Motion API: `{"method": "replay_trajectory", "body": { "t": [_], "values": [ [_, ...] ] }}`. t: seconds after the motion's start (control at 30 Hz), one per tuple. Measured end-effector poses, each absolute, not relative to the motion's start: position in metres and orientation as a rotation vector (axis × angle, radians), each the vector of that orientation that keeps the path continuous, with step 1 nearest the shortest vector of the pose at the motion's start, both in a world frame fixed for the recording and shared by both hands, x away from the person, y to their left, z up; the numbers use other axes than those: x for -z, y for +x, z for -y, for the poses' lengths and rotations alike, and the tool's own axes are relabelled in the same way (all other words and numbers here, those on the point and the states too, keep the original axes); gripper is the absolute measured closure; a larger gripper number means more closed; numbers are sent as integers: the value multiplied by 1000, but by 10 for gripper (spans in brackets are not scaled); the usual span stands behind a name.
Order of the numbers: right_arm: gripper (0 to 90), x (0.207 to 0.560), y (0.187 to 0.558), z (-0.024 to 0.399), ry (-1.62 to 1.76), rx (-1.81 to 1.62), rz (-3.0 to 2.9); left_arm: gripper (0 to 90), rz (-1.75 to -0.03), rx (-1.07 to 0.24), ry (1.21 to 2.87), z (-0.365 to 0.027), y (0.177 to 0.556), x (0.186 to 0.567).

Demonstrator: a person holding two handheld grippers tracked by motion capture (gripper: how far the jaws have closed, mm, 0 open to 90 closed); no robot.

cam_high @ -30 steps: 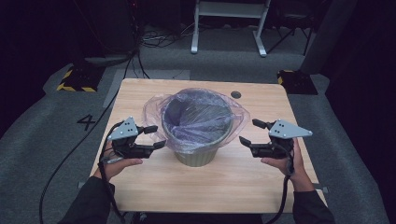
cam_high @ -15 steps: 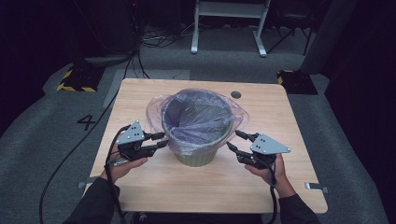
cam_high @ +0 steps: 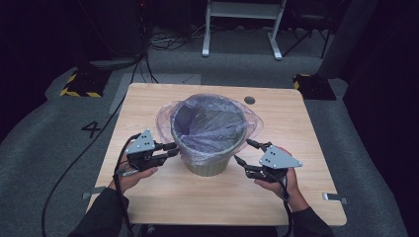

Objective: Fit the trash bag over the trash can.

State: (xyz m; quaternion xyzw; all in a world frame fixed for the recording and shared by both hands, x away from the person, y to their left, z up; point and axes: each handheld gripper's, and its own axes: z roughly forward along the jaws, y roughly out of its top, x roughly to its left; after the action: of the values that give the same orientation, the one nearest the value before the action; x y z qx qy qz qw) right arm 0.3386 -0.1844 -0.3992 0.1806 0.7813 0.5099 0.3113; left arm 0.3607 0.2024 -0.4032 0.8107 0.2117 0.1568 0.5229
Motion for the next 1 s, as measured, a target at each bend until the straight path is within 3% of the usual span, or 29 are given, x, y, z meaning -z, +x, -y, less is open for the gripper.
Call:
{"method": "replay_trajectory", "body": {
  "t": [0.1,0.17,0.3,0.37,0.5,0.6,0.67,0.73,1.0],
  "values": [
    [242,398,334,184,485,-1309,-1991,564,-529,-386,1941,-201,357,402],
    [180,399,334,181,490,-1255,-1975,399,-575,-394,1921,-201,357,401],
    [178,402,341,176,494,-1203,-1976,315,-594,-423,1906,-200,357,400],
    [273,404,343,175,479,-1179,-1976,369,-583,-436,1926,-197,358,400],
    [594,406,349,176,450,-1218,-2011,620,-542,-458,1942,-193,359,400],
    [787,406,349,177,435,-1204,-2016,801,-534,-459,1943,-192,361,400],
    [865,406,348,178,423,-1215,-2025,891,-525,-456,1934,-194,362,400],
    [900,406,348,179,421,-1201,-2035,898,-521,-440,1927,-194,362,402],
    [900,418,353,192,470,-1212,-2086,900,-520,-425,1987,-191,363,415]
  ]
}}
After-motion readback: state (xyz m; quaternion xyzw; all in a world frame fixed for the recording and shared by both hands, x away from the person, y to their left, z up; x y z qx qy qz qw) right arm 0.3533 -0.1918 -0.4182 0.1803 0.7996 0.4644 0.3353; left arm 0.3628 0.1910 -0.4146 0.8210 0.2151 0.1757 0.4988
